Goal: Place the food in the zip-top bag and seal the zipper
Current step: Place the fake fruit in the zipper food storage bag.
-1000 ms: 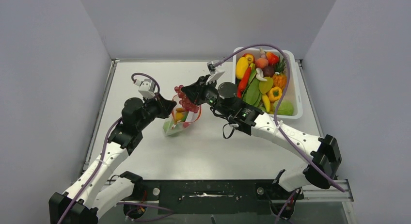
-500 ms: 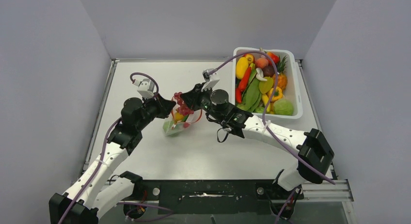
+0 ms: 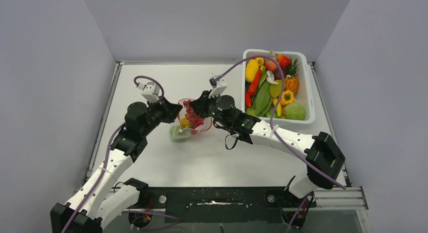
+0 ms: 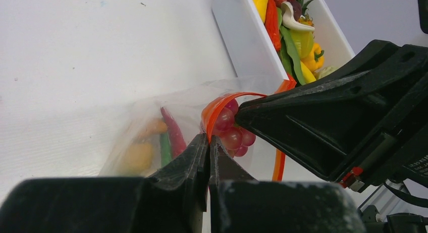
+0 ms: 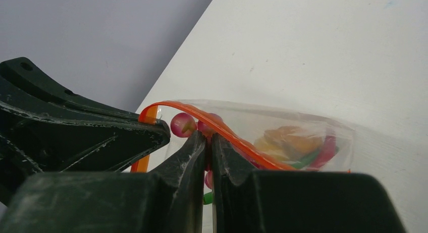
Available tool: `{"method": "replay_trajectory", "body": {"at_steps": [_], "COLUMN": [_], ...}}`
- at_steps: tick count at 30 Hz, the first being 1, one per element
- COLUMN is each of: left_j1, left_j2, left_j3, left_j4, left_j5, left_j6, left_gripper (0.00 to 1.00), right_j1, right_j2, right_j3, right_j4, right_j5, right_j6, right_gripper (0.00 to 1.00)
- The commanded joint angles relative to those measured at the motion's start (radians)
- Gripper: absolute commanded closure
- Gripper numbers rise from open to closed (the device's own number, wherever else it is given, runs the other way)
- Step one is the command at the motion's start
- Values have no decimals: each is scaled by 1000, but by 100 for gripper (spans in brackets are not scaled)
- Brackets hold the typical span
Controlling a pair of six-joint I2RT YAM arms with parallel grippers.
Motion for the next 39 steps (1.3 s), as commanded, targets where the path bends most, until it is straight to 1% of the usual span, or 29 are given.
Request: {"method": "replay_trajectory", "body": {"at_steps": [1,5,8,9,16,20,22,25,28,31,34,36,39], "left_j1": [7,9,9,9,9,9,9,9,10,10,10,10,12], "left_j2": [-25,-34,-36,-37,-38,-34,-33,-33,-44,-58,-59,-61,-72], "left_j3": [40,33,28,26,32,40,47,63,70,66,64,55,36], "left_j4": [53,61,61,60,31,16,6,-19,-41,-52,-70,-67,-55], "left_j5": [21,31,29,29,3,-4,-11,-28,-39,-50,-67,-66,-51], "left_j6": [19,34,40,44,79,99,114,143,189,240,260,260,260], "left_gripper": [100,100,100,100,100,100,100,100,100,100,100,100,100], "right_j1": [6,6,-7,-12,-12,-18,-23,-31,-51,-93,-156,-191,-257], "right_j2": [12,34,47,51,12,-32,-52,-91,-129,-176,-257,-309,-361], "right_j3": [27,56,66,78,162,184,190,189,190,182,143,124,127], "right_j4": [9,-30,-41,-63,-205,-299,-348,-426,-541,-625,-666,-700,-792], "right_j5": [36,67,63,49,22,0,-19,-38,-14,7,21,50,158], "right_j6": [0,-43,-63,-67,-122,-148,-160,-184,-189,-193,-196,-203,-200], "right_gripper": [93,92,88,85,60,50,47,47,49,50,51,51,51]}}
